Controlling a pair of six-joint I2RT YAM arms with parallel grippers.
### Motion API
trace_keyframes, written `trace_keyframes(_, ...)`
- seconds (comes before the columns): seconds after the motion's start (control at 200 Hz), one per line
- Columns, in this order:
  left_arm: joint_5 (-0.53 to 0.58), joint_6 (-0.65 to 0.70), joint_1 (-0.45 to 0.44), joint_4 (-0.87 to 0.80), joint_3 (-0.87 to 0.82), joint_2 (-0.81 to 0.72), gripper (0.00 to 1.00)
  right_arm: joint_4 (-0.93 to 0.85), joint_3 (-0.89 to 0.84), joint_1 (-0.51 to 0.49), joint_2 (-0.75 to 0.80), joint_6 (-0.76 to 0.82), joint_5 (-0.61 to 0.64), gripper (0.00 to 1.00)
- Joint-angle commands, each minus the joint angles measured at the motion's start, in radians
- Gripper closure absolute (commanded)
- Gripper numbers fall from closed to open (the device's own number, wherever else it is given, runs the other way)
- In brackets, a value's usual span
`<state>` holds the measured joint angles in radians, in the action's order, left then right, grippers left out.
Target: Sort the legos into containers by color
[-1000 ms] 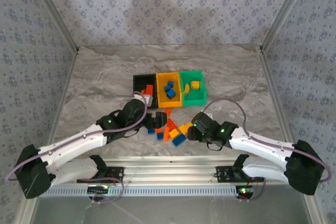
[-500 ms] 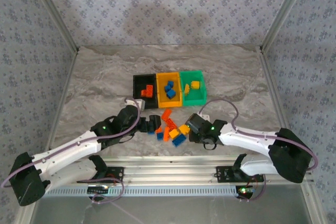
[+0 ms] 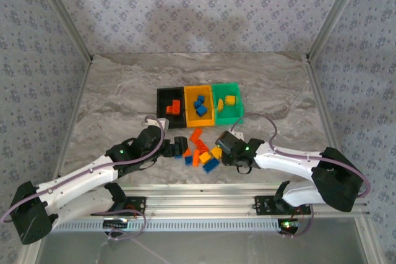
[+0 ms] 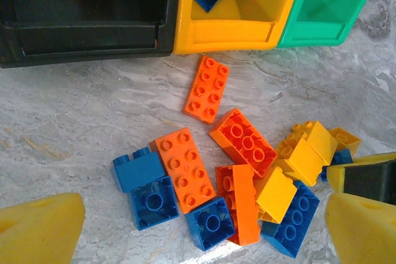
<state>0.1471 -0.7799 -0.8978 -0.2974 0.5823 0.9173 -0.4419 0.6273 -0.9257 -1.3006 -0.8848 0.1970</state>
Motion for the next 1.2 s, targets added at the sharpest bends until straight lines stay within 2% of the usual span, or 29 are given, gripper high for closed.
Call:
trace_keyframes(0.0, 0.024, -0.003, -0.001, -0.032, -0.004, -0.038, 0.0, -0.057, 0.031, -0.01, 0.049, 0.012, -0.007, 0.74)
trace_keyframes(0.18, 0.053, 0.002, 0.002, -0.059, -0.023, -0.104, 0.0, -0.129, 0.106, -0.015, 0.123, 0.049, -0.052, 0.79)
trace_keyframes(0.285, 0.064, -0.002, 0.005, -0.08, -0.046, -0.149, 0.0, -0.154, 0.218, -0.007, 0.099, 0.111, -0.092, 0.79)
trace_keyframes(0.51, 0.078, -0.023, 0.009, -0.138, -0.089, -0.214, 0.0, -0.092, 0.524, 0.09, -0.185, 0.233, -0.144, 0.79)
trace_keyframes(0.805, 0.066, -0.049, 0.019, -0.168, -0.135, -0.276, 0.0, -0.115, 0.907, 0.217, -0.611, 0.312, -0.091, 0.78)
trace_keyframes(0.939, 0.067, -0.042, 0.023, -0.18, -0.13, -0.284, 0.0, -0.153, 1.017, 0.247, -0.719, 0.304, -0.096, 0.73)
trace_keyframes(1.074, 0.065, -0.036, 0.028, -0.188, -0.123, -0.282, 0.0, -0.155, 1.062, 0.252, -0.729, 0.299, -0.094, 0.51)
trace_keyframes(1.194, 0.065, -0.033, 0.032, -0.19, -0.118, -0.282, 0.0, -0.15, 1.051, 0.245, -0.665, 0.297, -0.077, 0.43)
